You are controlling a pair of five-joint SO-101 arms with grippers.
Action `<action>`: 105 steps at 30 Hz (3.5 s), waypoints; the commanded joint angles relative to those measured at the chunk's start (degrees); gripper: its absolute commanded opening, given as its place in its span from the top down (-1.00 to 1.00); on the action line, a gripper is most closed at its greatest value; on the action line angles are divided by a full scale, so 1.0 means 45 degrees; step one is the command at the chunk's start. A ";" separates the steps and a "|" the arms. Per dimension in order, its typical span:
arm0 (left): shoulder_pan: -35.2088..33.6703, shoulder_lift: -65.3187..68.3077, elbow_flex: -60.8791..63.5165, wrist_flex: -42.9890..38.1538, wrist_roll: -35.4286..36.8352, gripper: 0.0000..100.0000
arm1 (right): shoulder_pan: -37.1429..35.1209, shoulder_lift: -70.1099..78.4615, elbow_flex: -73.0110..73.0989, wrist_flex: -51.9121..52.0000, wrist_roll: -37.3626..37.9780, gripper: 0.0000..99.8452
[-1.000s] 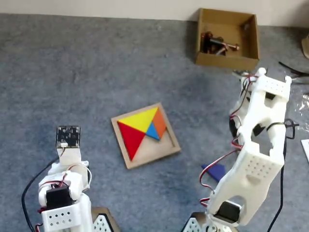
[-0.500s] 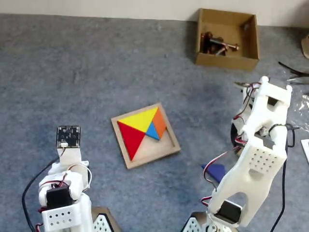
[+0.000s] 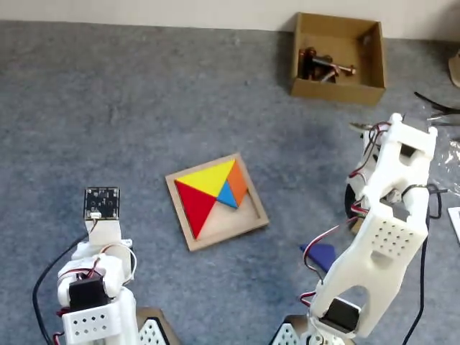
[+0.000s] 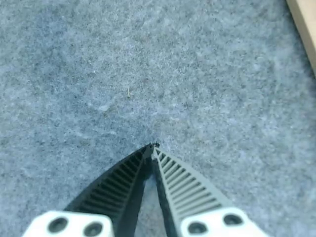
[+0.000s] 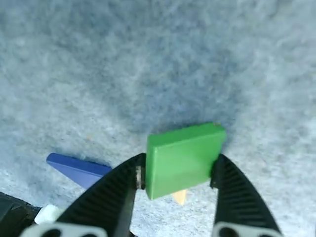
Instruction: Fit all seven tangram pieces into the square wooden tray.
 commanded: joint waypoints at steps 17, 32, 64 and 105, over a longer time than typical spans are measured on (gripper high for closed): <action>-0.0166 -0.0068 0.0244 0.0059 0.0117 0.99 | -0.0322 -0.0205 -0.1201 0.0283 -0.0703 0.87; -0.0166 -0.0068 0.0244 0.0059 0.0117 0.99 | -0.0342 -0.0225 -0.2667 0.0303 -0.0684 0.98; -0.0166 -0.0068 0.0244 0.0059 0.0117 0.99 | -1.1126 -1.1458 0.9387 -0.4230 -0.1602 0.98; -0.0166 -0.0068 0.0244 0.0059 0.0117 0.99 | -1.2454 -1.1770 1.3353 -0.9973 -0.0527 0.64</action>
